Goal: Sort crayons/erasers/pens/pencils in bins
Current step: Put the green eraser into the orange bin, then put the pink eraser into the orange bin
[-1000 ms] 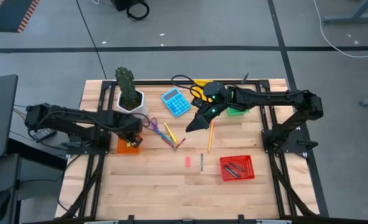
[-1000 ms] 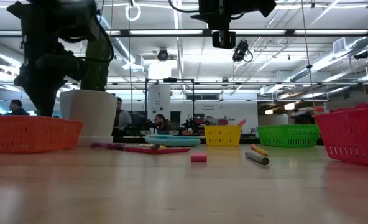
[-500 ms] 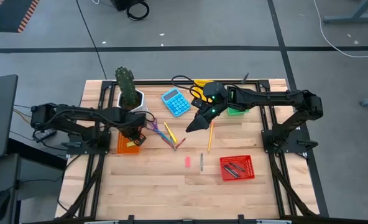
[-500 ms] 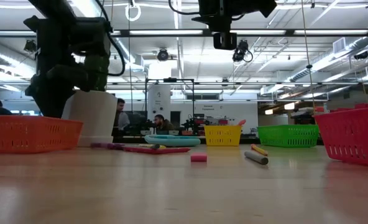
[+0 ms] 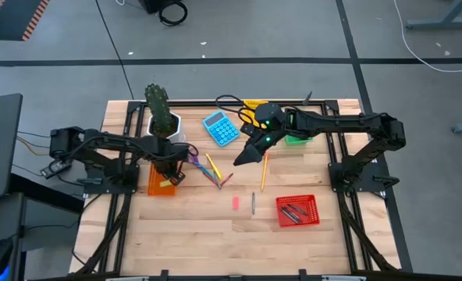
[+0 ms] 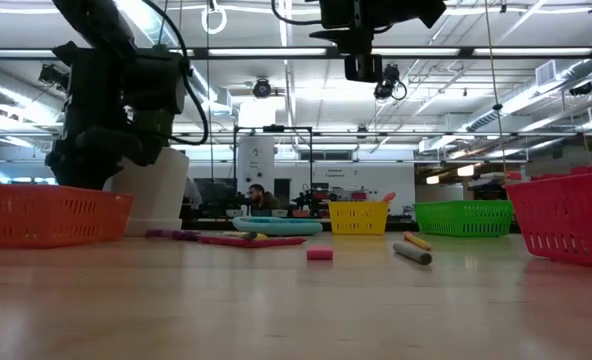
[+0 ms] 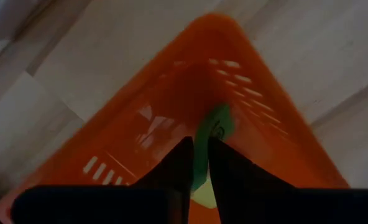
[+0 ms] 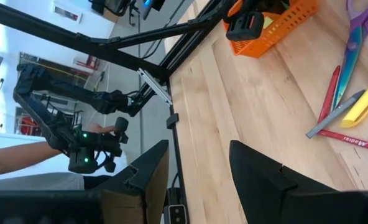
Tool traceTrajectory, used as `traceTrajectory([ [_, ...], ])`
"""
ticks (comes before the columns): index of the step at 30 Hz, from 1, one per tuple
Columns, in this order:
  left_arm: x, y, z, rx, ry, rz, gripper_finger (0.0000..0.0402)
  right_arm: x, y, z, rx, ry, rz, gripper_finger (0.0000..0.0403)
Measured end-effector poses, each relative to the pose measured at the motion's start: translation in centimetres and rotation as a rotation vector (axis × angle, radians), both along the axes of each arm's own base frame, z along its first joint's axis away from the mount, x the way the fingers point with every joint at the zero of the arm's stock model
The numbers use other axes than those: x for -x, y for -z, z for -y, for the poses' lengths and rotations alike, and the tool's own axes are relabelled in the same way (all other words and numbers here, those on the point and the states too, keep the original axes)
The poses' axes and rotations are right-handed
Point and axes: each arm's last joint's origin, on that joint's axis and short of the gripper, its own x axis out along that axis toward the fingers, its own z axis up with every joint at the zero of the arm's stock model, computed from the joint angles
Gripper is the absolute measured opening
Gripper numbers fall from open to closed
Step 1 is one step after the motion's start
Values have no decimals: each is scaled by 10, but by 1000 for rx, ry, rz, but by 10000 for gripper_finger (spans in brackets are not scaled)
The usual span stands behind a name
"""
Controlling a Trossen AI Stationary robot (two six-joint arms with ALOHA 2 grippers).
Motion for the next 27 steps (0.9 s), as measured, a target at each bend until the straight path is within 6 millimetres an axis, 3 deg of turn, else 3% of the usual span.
traceTrajectory([
  [8, -1, 1, 0, 3, 0, -3, 71, 0, 0, 0, 0, 0, -2, 174],
  [20, 1, 2, 0, 0, -2, -21, 177, 0, 0, 0, 0, -1, -2, 174],
  [27, 6, 2, 0, -13, 16, -76, 218, 0, 0, 0, 0, -1, -2, 174],
])
